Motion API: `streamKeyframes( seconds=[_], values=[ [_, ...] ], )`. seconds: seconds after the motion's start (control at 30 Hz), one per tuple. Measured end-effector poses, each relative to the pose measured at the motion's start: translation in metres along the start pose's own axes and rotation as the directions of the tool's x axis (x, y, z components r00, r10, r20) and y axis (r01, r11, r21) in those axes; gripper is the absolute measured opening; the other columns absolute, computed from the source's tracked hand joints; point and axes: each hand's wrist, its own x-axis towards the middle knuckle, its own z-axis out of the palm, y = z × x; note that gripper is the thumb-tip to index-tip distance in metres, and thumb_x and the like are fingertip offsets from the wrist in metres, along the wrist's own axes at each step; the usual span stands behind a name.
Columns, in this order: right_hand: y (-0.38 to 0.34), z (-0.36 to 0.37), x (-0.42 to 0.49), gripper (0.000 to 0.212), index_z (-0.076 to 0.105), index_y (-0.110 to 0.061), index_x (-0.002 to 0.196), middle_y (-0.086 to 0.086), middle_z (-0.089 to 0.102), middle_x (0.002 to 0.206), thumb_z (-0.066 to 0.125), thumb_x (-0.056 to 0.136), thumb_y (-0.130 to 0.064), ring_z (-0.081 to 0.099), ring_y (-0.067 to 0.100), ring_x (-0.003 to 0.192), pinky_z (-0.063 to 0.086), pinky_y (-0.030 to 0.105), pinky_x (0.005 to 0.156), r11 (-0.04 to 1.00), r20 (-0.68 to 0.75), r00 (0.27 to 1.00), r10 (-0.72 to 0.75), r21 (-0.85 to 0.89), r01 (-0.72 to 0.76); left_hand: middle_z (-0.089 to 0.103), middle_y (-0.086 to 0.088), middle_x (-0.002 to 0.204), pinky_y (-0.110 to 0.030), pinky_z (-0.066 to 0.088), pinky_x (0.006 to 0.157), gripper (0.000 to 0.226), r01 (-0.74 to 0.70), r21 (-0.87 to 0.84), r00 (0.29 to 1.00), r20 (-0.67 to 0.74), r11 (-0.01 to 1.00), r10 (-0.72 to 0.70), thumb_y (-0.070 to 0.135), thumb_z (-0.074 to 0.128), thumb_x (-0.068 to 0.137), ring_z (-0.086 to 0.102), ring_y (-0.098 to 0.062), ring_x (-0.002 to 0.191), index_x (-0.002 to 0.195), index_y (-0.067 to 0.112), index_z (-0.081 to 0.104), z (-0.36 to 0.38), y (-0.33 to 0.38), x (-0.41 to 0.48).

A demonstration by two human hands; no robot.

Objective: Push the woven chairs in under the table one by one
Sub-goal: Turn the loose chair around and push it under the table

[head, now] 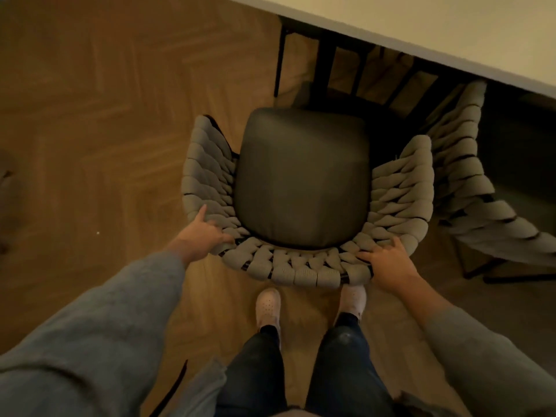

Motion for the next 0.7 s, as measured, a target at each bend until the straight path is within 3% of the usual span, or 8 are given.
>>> streamKeyframes(
  seconds=[0.23,0.33,0.4,0.43,0.5,0.53,0.57,0.7],
  values=[
    [-0.029,-0.001,-0.019,0.049,0.051,-0.032,0.133,0.002,0.057,0.129,0.06,0.084,-0.03,0.045,0.023,0.126,0.012,0.044,0.118,0.923,-0.203,0.934,0.293,0.316,-0.221,0.03,0.0,0.156,-0.072,0.002,0.109,0.056,0.145,-0.026,0.986,-0.083,0.989,-0.146,0.012,0.051,0.094,0.008,-0.02,0.148,0.144,0.032,0.037,-0.013,-0.035,0.017],
    [-0.053,0.006,-0.031,0.072,0.038,-0.022,0.146,0.016,0.023,0.156,0.066,0.08,-0.012,0.01,0.032,0.147,-0.002,0.044,0.118,0.697,-0.255,0.794,0.552,0.663,-0.272,0.009,-0.003,0.161,-0.068,0.006,0.111,0.065,0.29,-0.434,0.882,-0.225,0.853,-0.414,0.003,0.056,0.09,-0.002,-0.024,0.149,0.147,0.026,0.034,-0.001,-0.035,0.02],
    [-0.076,0.011,-0.04,0.068,0.038,-0.016,0.146,0.013,0.016,0.159,0.061,0.083,-0.003,0.008,0.029,0.148,0.006,0.046,0.119,0.37,-0.18,0.629,0.757,0.91,-0.185,0.009,-0.006,0.161,-0.058,0.014,0.115,0.068,0.198,-0.86,0.716,-0.2,0.47,-0.669,0.0,0.053,0.088,0.007,-0.027,0.148,0.149,0.022,0.031,0.009,-0.02,0.016],
    [-0.087,0.011,-0.041,0.065,0.035,-0.017,0.147,0.01,0.016,0.16,0.058,0.086,-0.005,0.014,0.028,0.147,0.015,0.046,0.118,0.155,-0.065,0.55,0.832,0.981,-0.12,0.017,-0.007,0.159,-0.052,0.022,0.116,0.064,0.078,-0.983,0.654,-0.074,0.165,-0.753,0.001,0.05,0.09,0.018,-0.029,0.145,0.149,0.02,0.031,0.009,-0.01,0.016],
    [-0.102,-0.002,-0.033,0.067,0.023,-0.027,0.151,0.006,0.018,0.159,0.057,0.093,-0.02,0.024,0.028,0.144,0.027,0.044,0.111,-0.221,0.189,0.462,0.866,0.975,0.017,0.036,-0.009,0.151,-0.046,0.035,0.11,0.053,-0.119,-0.888,0.631,0.279,-0.445,-0.724,0.009,0.041,0.098,0.037,-0.031,0.136,0.149,0.018,0.031,0.0,0.006,0.021],
    [-0.105,-0.011,-0.024,0.071,0.017,-0.032,0.152,0.008,0.02,0.158,0.059,0.094,-0.03,0.029,0.032,0.141,0.03,0.046,0.108,-0.328,0.279,0.448,0.849,0.944,0.034,0.041,-0.009,0.148,-0.047,0.038,0.108,0.048,-0.145,-0.786,0.639,0.39,-0.601,-0.663,0.015,0.036,0.102,0.041,-0.032,0.133,0.149,0.018,0.03,-0.004,0.009,0.025],
    [-0.104,-0.019,-0.015,0.077,0.011,-0.036,0.152,0.012,0.023,0.156,0.06,0.093,-0.036,0.035,0.037,0.136,0.034,0.048,0.105,-0.382,0.345,0.431,0.834,0.924,0.0,0.042,-0.011,0.146,-0.045,0.039,0.106,0.046,-0.12,-0.757,0.643,0.434,-0.642,-0.631,0.023,0.033,0.104,0.043,-0.033,0.131,0.149,0.016,0.031,-0.007,0.009,0.03],
    [-0.092,-0.028,0.009,0.079,0.001,-0.041,0.152,0.022,0.037,0.137,0.051,0.097,-0.017,0.053,0.043,0.102,0.043,0.048,0.085,-0.375,0.434,0.339,0.835,0.899,-0.228,0.052,-0.016,0.135,-0.038,0.041,0.088,0.053,0.048,-0.923,0.609,0.331,-0.383,-0.721,0.04,0.041,0.101,0.051,-0.034,0.121,0.139,0.004,0.039,-0.011,0.001,0.043]
  ],
)
